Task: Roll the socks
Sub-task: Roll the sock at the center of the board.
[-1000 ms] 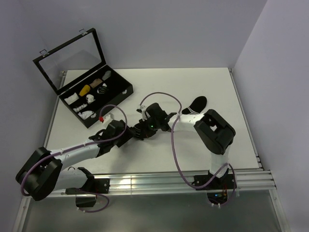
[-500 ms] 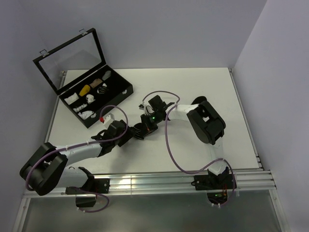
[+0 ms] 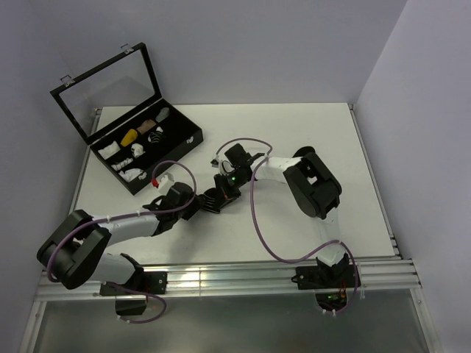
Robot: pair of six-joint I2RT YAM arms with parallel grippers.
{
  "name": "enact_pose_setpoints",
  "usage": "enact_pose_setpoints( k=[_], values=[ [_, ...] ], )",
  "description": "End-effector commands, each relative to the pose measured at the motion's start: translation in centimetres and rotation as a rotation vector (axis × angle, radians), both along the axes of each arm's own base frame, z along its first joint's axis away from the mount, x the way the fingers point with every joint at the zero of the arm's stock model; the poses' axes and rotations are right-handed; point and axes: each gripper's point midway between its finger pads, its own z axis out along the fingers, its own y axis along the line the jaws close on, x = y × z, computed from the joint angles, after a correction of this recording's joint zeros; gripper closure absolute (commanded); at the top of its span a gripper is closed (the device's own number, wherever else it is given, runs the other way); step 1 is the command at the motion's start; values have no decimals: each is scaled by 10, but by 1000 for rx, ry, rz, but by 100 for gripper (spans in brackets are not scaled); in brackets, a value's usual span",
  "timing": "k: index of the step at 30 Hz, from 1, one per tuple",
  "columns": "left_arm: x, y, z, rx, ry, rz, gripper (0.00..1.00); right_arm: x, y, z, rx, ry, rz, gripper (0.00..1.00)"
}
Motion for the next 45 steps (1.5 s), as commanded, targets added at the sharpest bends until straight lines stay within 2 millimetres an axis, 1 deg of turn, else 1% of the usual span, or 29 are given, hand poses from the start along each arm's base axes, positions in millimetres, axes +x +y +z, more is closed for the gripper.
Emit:
enact_pose_setpoints(
  k=[1,4,5,6,7,8,9,10,11,12,14,15,16,17,18,19,20,21,22,24,25,26,28,31,32,33,36,40,45],
  values=[
    [-1,9,-16,48,53,33,53,-2,-6,-11,-49,35,0,100],
    [-1,6,-21,55,71,17,64,-1,-5,-9,-41,27,-8,100],
    [-2,6,-26,68,83,8,68,-2,-6,-9,-42,26,-11,97],
    [-3,6,-29,77,93,0,76,0,-6,-5,-38,8,-15,95],
    [-2,3,-28,72,97,-12,79,0,-7,-5,-40,6,-19,93],
    [-4,2,-34,88,116,-34,83,-2,-9,-6,-45,0,-21,89],
    [-2,-2,-33,90,118,-48,89,1,-9,2,-35,-37,-25,84],
    [-3,-4,-34,93,131,-62,92,1,-11,3,-32,-55,-30,80],
    [-5,-4,-38,112,146,-79,95,-5,-16,0,-43,-62,-34,73],
    [-5,-4,-38,115,151,-87,99,2,-18,2,-47,-111,-52,71],
    [-4,-7,-37,125,154,-110,100,0,-26,12,-47,-182,-79,64],
    [-5,-6,-38,136,161,-115,100,4,-25,18,-31,-234,-89,63],
    [-5,-6,-36,146,171,-121,100,7,-34,26,-47,-307,-119,63],
    [-5,-5,-36,162,174,-129,100,9,-36,30,-53,-352,-135,60],
    [-3,-8,-32,163,167,-135,100,14,-34,38,-44,-425,-150,59],
    [-5,-5,-33,179,184,-140,100,19,-38,41,-63,-485,-182,59],
    [-5,-5,-32,187,184,-148,100,16,-43,46,-58,-525,-199,59],
    [-3,-7,-29,186,180,-151,100,18,-43,51,-47,-561,-221,59],
    [-4,-6,-28,192,186,-156,100,17,-46,47,-52,-603,-231,59],
    [-3,-7,-25,196,184,-166,100,22,-43,65,-9,-696,-259,57],
    [-4,-7,-24,198,187,-168,100,16,-40,63,-16,-718,-252,56],
    [-5,-7,-24,201,189,-171,100,19,-41,64,-34,-755,-270,56],
    [-4,-9,-20,195,185,-177,100,19,-34,67,-34,-810,-258,55],
    [-3,-10,-18,192,187,-180,100,13,-20,66,-41,-885,-210,55],
    [-3,-11,-18,193,186,-185,100,6,-12,66,-36,-909,-183,53],
    [-3,-11,-18,195,190,-186,100,6,-8,69,-29,-950,-170,52],
    [-3,-13,-17,188,189,-190,100,-2,5,69,-26,-1003,-123,49],
    [-2,-14,-13,180,181,-198,100,-4,13,55,-56,-1018,-80,49],
    [-3,-14,-12,183,182,-198,100,-6,17,38,-87,-1009,-54,50]
  ],
)
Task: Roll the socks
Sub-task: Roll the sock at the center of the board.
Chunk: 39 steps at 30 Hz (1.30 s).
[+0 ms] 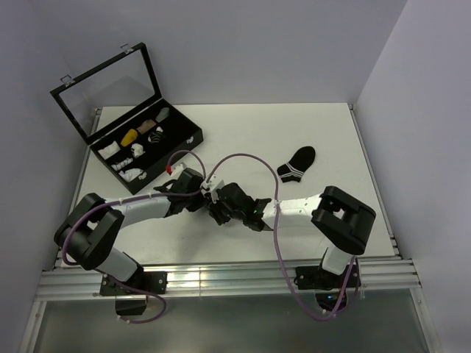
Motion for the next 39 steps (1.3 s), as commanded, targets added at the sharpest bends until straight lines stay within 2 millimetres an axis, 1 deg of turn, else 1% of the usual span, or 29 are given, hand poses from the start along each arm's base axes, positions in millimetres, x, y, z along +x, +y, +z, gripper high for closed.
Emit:
enact_pose_setpoints(
  k=[1,3,9,13,14,16,17,19,20,21,22,23,24,25,26,27,28,29,30,31,32,33,34,35,36,37,38,39],
  values=[
    [-13,7,-5,46,52,-35,100,11,11,5,5,-58,-7,50],
    [-12,6,-5,44,53,-35,100,14,7,-5,-25,-57,-26,51],
    [-14,5,-6,46,59,-46,100,16,-2,-28,-98,-48,-53,52],
    [-15,6,-3,44,53,-46,100,13,-6,-47,-140,-11,-57,57],
    [-14,7,-2,43,49,-45,100,11,-7,-49,-142,-4,-57,63],
    [-13,6,1,35,40,-42,97,9,-10,-53,-152,10,-58,72],
    [-13,6,3,29,36,-38,96,9,-10,-54,-154,13,-59,84],
    [-13,6,6,19,21,-34,85,5,-7,-52,-144,33,-33,93],
    [-14,8,6,19,19,-25,79,4,-6,-50,-138,45,-29,99],
    [-14,9,7,17,12,-19,67,1,-6,-52,-144,71,-21,100],
    [-12,9,13,4,-6,-11,62,2,-3,-49,-127,96,-13,100],
    [-12,11,14,4,-13,-4,56,-5,2,-48,-104,146,26,100],
    [-13,15,14,7,-22,7,51,-11,0,-53,-109,212,27,100],
    [-13,15,20,-7,-38,15,49,-4,2,-48,-89,247,21,100],
    [-16,18,19,-11,-40,22,43,-12,6,-48,-61,325,46,100],
    [-16,20,21,-16,-53,32,41,-16,1,-54,-78,384,47,100],
    [-16,20,31,-47,-79,47,38,-12,6,-48,-56,410,50,100],
    [-19,24,28,-54,-82,57,35,-18,2,-48,-44,496,56,100],
    [-20,26,30,-62,-98,71,34,-18,2,-48,-31,533,58,100],
    [-19,27,39,-90,-126,84,33,-19,5,-44,-9,566,67,100],
    [-23,31,35,-90,-126,92,32,-14,3,-42,18,606,46,100],
    [-21,31,38,-104,-148,99,31,-19,6,-36,52,656,76,100],
    [-22,32,44,-122,-168,102,30,-21,6,-38,64,695,77,100],
    [-22,33,42,-129,-177,106,30,-16,5,-36,91,729,56,100],
    [-22,33,46,-141,-192,108,30,-21,7,-32,121,775,86,100],
    [-22,33,45,-140,-198,103,30,-23,8,-34,135,807,91,100],
    [-23,33,44,-139,-198,98,30,-22,10,-30,168,838,93,100],
    [-23,33,43,-137,-199,95,30,-25,7,-29,191,889,98,100]
  ],
)
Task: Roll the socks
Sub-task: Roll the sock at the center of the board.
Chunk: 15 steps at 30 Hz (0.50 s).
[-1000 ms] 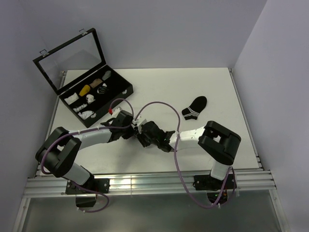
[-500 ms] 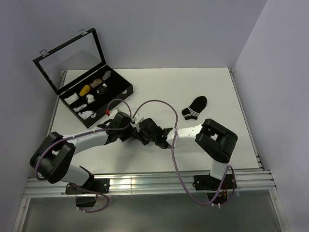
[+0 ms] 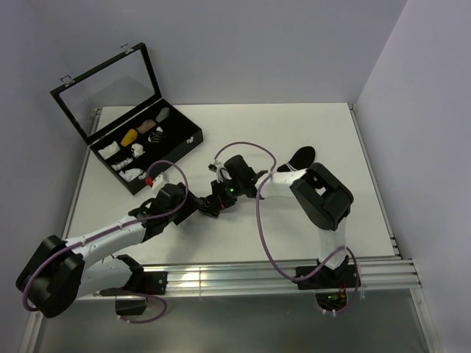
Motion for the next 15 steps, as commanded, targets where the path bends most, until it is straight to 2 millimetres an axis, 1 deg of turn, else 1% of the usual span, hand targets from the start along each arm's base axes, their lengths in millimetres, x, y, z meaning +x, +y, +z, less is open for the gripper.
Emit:
enact_pose_setpoints(
  k=[1,2,6,9,13,15],
  values=[
    [12,-7,13,-42,-79,8,30,-32,-4,-5,60,277,44,100],
    [13,-8,13,-39,-80,4,30,-29,-2,-3,84,295,31,100],
    [16,-15,7,-34,-63,-22,31,-22,-9,-7,117,391,-17,100],
    [16,-16,-1,-26,-41,-28,32,-18,-12,-13,132,430,-39,100],
    [16,-20,-6,-24,-22,-33,32,-8,-18,-19,145,471,-88,100],
    [17,-22,-8,-25,-18,-39,33,-6,-21,-23,137,480,-97,100]
  ],
)
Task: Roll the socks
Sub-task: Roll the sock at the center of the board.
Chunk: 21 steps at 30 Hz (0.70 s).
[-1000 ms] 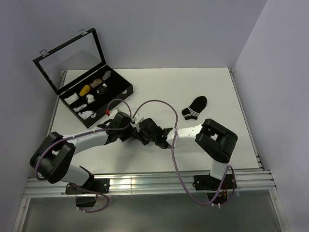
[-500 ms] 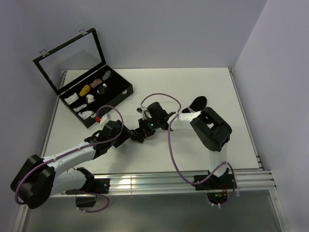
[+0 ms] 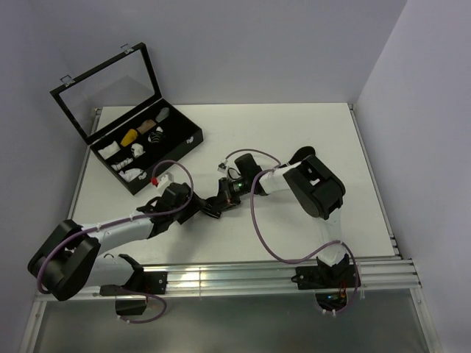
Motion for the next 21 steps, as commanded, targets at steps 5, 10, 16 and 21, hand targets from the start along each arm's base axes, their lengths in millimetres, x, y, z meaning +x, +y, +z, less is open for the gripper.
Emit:
enact_pose_setpoints(
  k=[5,10,16,21],
  values=[
    [13,-16,8,-26,-23,-23,35,3,-17,-28,-62,101,-68,100],
    [14,-18,-1,-9,5,-31,39,6,-24,-36,-78,117,-92,99],
    [12,-20,-13,4,41,-40,52,9,-27,-38,-103,104,-110,96],
    [11,-21,-19,19,61,-53,65,15,-28,-32,-122,61,-125,91]
  ],
)
